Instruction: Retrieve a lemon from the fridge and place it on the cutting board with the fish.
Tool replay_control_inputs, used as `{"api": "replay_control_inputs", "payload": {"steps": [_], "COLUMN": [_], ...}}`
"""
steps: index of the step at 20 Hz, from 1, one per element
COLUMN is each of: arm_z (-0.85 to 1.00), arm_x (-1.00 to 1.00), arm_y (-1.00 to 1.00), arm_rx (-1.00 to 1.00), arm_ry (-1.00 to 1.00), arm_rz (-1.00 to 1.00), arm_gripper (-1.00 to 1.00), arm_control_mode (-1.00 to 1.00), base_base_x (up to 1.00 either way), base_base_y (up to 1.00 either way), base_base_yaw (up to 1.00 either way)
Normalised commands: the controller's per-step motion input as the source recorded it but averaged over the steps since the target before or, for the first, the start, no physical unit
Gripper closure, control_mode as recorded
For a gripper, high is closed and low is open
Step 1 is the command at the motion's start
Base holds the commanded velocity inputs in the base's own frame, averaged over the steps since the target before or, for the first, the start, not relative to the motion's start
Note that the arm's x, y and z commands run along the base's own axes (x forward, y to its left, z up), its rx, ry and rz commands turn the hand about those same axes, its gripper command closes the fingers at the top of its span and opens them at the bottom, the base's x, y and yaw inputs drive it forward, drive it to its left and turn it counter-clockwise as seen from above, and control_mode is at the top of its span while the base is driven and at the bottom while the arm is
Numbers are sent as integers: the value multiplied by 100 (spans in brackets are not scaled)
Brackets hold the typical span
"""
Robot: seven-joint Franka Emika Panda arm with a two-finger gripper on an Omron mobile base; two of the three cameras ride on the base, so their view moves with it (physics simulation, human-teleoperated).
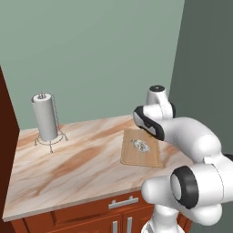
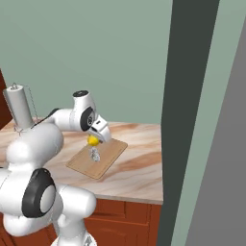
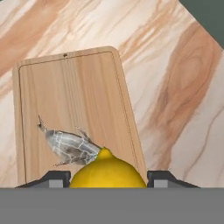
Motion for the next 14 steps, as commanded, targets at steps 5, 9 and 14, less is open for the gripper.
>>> {"api": "replay_control_inputs", "payload": {"steps": [5, 9, 14], "arm_z": [-41, -32, -28], "arm_x": [41, 39, 25], "arm_y": [-12, -12, -5], "arm_rx": [0, 0, 1], "arm_ry": [0, 0, 0], "arm_rz": [-10, -10, -4], "arm_gripper": [100, 100, 100], "arm_control_mode": [-100, -100, -100], "base_base_x": [0, 0, 0], "base_base_y": [0, 0, 0], "base_base_yaw": [0, 0, 0]}}
